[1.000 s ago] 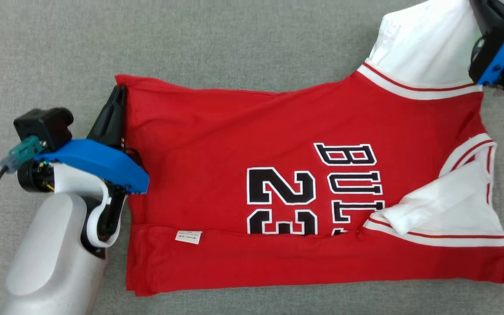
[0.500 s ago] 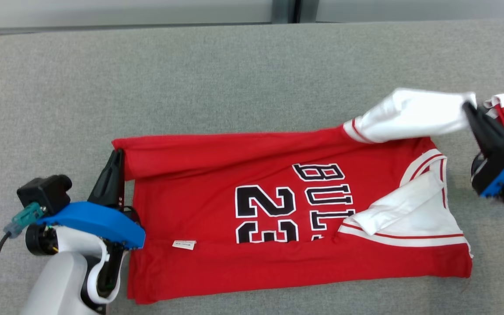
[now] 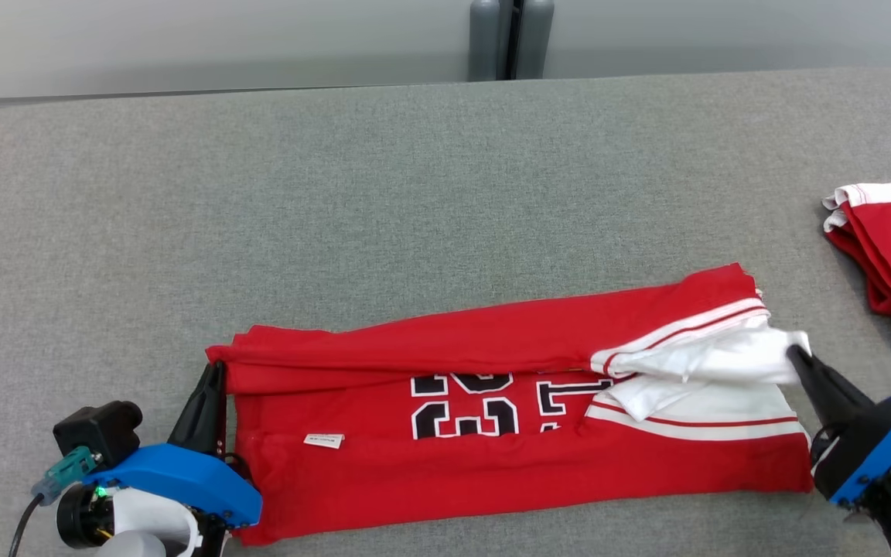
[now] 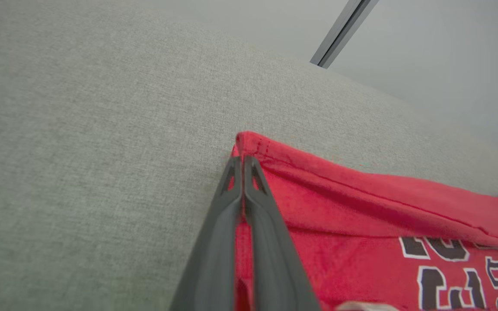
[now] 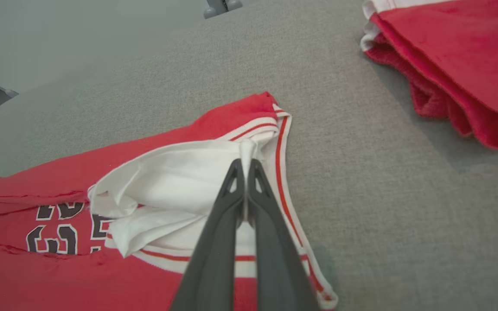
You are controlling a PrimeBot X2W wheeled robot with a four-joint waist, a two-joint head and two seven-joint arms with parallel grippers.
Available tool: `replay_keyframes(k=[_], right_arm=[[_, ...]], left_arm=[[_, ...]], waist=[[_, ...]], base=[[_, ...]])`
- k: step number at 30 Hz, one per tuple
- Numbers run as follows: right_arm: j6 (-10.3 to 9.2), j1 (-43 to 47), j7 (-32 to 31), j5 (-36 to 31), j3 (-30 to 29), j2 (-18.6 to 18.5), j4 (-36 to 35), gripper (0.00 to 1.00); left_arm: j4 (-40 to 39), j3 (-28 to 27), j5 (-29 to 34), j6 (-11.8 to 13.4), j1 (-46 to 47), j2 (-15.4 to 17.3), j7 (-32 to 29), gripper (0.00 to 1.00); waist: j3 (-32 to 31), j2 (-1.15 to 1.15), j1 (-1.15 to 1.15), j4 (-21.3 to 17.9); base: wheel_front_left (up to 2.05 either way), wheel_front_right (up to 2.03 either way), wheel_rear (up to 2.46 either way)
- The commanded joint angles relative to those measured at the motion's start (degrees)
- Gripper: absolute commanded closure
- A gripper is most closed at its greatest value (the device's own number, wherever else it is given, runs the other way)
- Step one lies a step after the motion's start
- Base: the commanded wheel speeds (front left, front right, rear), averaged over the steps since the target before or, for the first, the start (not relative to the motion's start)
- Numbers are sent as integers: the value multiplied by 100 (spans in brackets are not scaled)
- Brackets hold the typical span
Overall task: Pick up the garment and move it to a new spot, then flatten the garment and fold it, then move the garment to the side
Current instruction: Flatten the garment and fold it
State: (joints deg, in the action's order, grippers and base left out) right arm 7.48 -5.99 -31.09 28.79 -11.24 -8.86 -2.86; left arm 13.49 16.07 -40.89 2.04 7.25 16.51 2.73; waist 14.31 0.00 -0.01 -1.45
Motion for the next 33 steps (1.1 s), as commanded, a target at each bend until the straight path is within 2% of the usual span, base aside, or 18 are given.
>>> replay_keyframes(k=[1,3,5,6,7,10,14,21,26,33], right_arm=[[3,138,-20,-21,-43,52,-66,100],[3,290,-92,-18,-102,156,-109,100],[3,448,-240,9,-141,262,-131,100],[3,496,-289,8,-146,294,-178,51],[3,547,-340,-1,-173,329,-198,0],[3,751,-510,-115,-229,400,-296,0],[3,759,-396,-285,-454,467,-484,0],[3,413,-426,-675,-549,522,-506,0],[3,90,-567,-1057,-465,508,-133,0],[3,-467,-700,-1592,-347,389,981,0]], left_arm=[[11,20,11,33,-21,18,47,100],[43,27,18,50,-59,14,48,100],[84,34,25,54,-75,14,60,51],[106,40,34,58,-89,14,71,0],[125,40,40,73,-102,14,82,0],[147,36,68,86,-136,21,159,0],[115,0,204,44,-97,63,529,0],[124,-120,619,-78,243,176,1141,0],[221,-155,883,-112,489,56,1228,0],[637,-101,965,-291,741,-18,1244,0]], waist=[[-7,0,1,-1],[-21,0,1,-2],[-46,0,1,-9],[-59,0,1,-10],[-72,0,1,-12],[-119,0,1,-10],[-202,0,1,43],[-382,0,1,136],[-483,0,1,182],[-520,0,1,208]], base=[[0,0,0],[0,0,0],[0,0,0],[0,0,0],[0,0,0],[0,0,0],[0,0,0],[0,0,0],[0,0,0],[0,0,0]])
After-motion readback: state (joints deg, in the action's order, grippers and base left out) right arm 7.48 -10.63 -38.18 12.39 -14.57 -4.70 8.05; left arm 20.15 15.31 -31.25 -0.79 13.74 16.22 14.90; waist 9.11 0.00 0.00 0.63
